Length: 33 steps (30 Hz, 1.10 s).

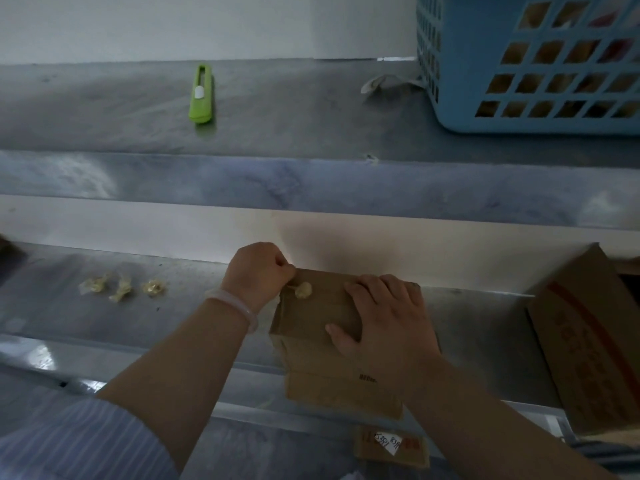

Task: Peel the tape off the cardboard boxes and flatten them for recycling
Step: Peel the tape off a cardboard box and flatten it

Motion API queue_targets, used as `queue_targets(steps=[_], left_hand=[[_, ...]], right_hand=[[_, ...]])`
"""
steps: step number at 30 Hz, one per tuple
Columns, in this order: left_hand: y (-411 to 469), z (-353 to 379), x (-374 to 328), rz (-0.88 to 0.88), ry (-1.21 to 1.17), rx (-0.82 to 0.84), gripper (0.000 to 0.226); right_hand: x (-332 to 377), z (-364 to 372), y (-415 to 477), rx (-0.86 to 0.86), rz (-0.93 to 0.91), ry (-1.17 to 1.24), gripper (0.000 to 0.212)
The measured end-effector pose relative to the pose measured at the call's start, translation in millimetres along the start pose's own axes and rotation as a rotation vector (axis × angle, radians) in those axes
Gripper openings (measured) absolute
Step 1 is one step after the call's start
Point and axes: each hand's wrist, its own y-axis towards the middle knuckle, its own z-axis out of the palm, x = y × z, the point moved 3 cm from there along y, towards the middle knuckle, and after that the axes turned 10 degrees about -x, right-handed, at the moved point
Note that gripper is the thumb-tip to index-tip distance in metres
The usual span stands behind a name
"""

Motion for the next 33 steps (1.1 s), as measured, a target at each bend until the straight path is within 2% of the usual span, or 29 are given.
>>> queue_targets(steps=[6, 9, 16, 18, 22, 26, 33], left_hand=[[9, -6, -9, 0.184, 0.106, 0.12, 0.036], [11, -5, -18, 0.252, 0.255, 0.201, 0.027], [8, -4, -43, 0.368, 0.491, 0.18, 0.014], [9, -2, -44, 0.372, 0.493, 0.184, 0.013], [14, -1, -34, 0.257, 0.37, 0.16, 0.024], [16, -1, -13, 0.055, 0.162, 0.116, 0.028], [-7, 17, 29, -0.521, -0.542, 0.002, 0.019]], right_hand=[[3, -3, -1, 0.038, -0.008, -0.006, 0.069], [3, -3, -1, 0.039, -0.007, -0.004, 0.069], [3, -4, -1, 0.071, -0.004, -0.014, 0.07], [2, -3, -1, 0.074, -0.005, -0.011, 0.071], [3, -4, -1, 0.057, -0.009, -0.007, 0.069], [2, -3, 0, 0.06, -0.003, -0.007, 0.069], [1, 0, 1, 0.076, -0.011, -0.012, 0.071]])
